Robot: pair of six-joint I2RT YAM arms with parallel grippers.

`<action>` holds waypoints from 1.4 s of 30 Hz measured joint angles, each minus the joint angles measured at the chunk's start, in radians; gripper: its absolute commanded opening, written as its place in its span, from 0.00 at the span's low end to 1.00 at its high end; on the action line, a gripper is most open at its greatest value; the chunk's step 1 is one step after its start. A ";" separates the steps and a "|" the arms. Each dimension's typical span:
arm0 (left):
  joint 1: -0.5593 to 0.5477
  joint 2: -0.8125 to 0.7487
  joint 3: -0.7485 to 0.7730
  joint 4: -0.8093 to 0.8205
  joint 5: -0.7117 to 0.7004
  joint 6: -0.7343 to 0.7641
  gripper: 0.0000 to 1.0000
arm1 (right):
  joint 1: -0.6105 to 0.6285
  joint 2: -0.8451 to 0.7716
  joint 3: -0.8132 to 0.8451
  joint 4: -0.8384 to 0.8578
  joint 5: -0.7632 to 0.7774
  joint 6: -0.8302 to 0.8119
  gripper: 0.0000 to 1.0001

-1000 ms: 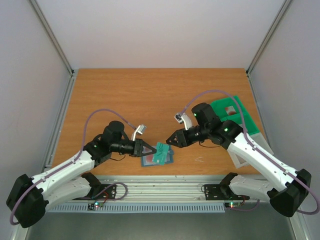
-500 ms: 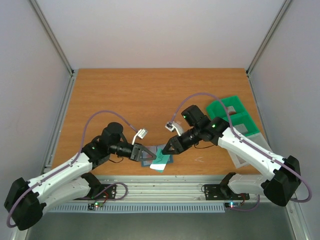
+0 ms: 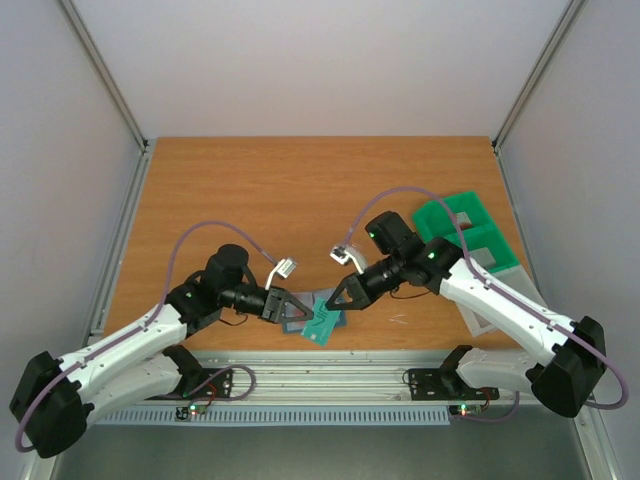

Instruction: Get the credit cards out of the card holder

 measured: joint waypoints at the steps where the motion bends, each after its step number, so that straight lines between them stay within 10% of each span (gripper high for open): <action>1: 0.000 0.004 0.000 -0.001 -0.007 0.002 0.50 | 0.001 -0.010 -0.011 0.021 -0.005 0.007 0.01; 8: 0.000 -0.014 0.039 -0.106 -0.122 0.035 0.98 | 0.001 -0.045 -0.098 0.127 0.036 0.103 0.01; 26: 0.000 -0.135 0.235 -0.544 -0.693 0.229 0.99 | -0.104 -0.169 -0.076 0.142 0.617 0.373 0.01; 42: 0.000 -0.101 0.249 -0.693 -0.917 0.321 0.99 | -0.555 -0.254 -0.112 0.095 0.875 0.448 0.01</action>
